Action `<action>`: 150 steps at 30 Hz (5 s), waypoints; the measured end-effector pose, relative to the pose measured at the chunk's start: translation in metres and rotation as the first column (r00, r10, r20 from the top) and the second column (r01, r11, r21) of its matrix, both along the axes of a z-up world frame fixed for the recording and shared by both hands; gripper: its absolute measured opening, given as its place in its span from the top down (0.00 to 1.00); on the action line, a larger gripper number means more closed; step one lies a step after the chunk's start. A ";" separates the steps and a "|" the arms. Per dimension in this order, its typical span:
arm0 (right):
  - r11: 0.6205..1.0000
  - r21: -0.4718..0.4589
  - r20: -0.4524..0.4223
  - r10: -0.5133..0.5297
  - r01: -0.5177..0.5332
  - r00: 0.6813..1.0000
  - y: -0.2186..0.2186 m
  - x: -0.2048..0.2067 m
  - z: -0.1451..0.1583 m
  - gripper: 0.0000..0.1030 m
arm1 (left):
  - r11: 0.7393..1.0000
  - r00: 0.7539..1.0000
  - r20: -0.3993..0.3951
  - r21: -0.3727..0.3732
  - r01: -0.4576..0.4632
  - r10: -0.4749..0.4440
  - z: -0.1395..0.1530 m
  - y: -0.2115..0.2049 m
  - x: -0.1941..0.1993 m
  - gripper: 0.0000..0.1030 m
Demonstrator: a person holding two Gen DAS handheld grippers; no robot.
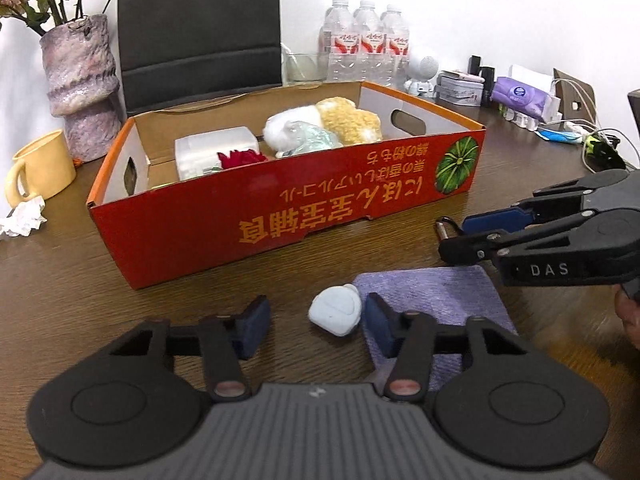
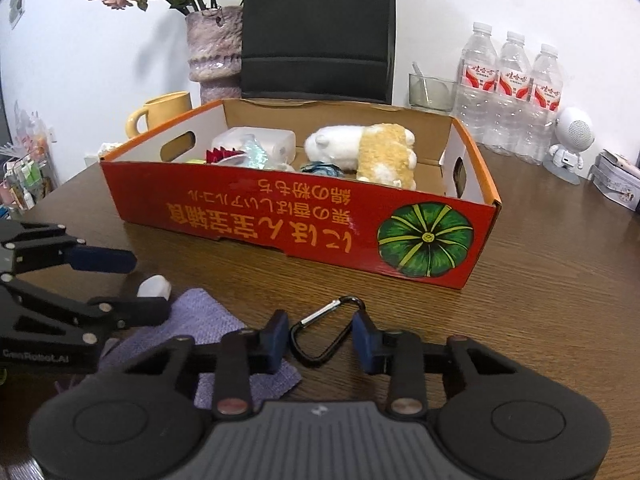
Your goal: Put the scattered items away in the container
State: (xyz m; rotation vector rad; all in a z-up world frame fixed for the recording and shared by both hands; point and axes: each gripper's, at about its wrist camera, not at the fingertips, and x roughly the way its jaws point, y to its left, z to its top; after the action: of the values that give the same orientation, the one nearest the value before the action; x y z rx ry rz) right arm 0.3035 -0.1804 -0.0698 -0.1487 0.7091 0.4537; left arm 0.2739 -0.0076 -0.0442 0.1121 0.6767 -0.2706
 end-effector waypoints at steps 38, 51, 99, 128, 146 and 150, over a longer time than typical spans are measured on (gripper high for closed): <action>0.990 -0.033 -0.088 -0.136 0.134 0.987 -0.002 0.012 0.007 0.76 | 0.998 0.999 0.015 -0.054 -0.038 0.039 0.010 0.013 -0.002 0.71; 0.996 0.028 -0.012 -0.086 0.087 0.996 -0.010 -0.008 0.039 0.76 | 0.997 0.993 0.108 -0.059 -0.048 0.054 0.036 0.012 -0.014 0.71; 0.991 0.064 0.012 -0.116 0.115 0.993 0.011 0.117 0.048 0.29 | 0.955 0.937 0.185 -0.095 -0.282 0.295 0.060 0.034 0.095 0.00; 0.989 -0.027 -0.094 0.145 -0.149 0.985 0.042 -0.051 0.013 0.27 | 0.981 0.987 -0.022 -0.109 -0.160 0.159 0.018 0.022 -0.059 0.20; 0.991 -0.012 -0.041 0.132 -0.133 0.990 0.012 -0.064 0.010 0.85 | 0.995 0.995 0.013 0.005 -0.102 0.101 0.004 -0.014 -0.057 0.83; 0.992 0.018 -0.048 0.126 -0.125 0.991 0.007 -0.066 0.011 0.88 | 0.995 0.994 0.023 0.008 -0.104 0.104 0.005 -0.016 -0.061 0.84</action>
State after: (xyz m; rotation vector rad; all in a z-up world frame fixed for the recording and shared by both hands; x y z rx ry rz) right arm 0.2375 -0.1736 -0.0584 -0.1693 0.7474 0.5842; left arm 0.2133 -0.0234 -0.0394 0.0887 0.6595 -0.1659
